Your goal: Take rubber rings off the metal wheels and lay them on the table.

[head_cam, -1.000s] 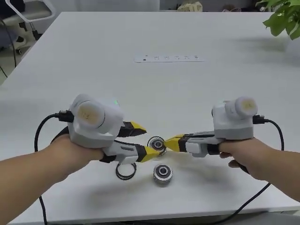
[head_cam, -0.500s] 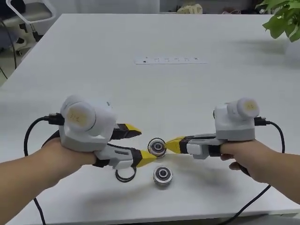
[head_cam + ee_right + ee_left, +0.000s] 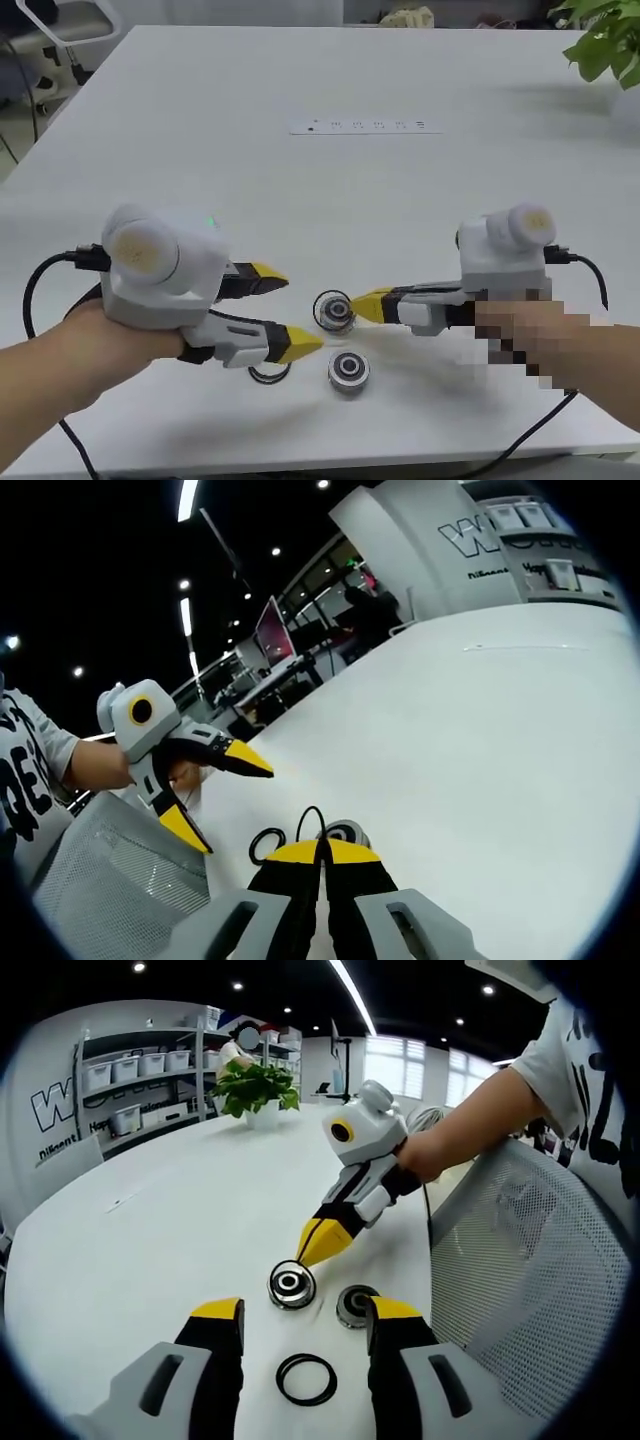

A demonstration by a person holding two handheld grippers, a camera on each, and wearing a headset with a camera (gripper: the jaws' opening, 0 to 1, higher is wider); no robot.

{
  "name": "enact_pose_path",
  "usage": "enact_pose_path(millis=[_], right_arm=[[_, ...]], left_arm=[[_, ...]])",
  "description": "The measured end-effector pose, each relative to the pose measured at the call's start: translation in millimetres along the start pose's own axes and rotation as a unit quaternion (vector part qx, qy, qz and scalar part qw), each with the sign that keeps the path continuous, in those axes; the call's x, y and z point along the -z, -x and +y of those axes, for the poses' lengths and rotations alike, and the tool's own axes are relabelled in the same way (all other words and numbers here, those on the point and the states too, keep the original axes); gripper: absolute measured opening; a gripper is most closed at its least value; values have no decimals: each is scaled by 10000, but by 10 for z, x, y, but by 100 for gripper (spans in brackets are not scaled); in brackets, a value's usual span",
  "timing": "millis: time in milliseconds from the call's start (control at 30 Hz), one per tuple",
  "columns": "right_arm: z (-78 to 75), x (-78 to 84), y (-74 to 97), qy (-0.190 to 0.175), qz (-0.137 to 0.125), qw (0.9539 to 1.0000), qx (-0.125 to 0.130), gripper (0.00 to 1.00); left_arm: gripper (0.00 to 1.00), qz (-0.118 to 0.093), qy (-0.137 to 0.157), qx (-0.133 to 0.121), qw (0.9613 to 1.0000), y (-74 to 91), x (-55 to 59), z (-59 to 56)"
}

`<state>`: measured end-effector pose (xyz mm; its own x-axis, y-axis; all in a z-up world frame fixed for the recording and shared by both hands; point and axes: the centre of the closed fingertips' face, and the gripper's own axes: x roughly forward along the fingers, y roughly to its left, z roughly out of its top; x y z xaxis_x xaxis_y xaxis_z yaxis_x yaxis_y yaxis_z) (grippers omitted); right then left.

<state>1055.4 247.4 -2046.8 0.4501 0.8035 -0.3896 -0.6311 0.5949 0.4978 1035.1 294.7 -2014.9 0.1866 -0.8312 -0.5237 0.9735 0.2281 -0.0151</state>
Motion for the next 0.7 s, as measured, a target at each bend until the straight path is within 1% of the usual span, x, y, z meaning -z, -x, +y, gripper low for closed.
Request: enact_pose_path(millis=[133,300,533,700], right_arm=[[31,-23,0,-5,-11,10000,-44,0],[61,-32,0,-9,-8,10000,-78,0],[104,-51,-4,-87,-16,9999,-141,0],[147,-69,-7,-105,13,9997,-203,0]], left_arm=[[49,-3,11,-9,10000,53,24,-13],[51,5,39,-71,10000,132,74,6],[54,-21,66,-101,9999,210,84,-25],[55,-62,84,-127,9999,261,72,-44]])
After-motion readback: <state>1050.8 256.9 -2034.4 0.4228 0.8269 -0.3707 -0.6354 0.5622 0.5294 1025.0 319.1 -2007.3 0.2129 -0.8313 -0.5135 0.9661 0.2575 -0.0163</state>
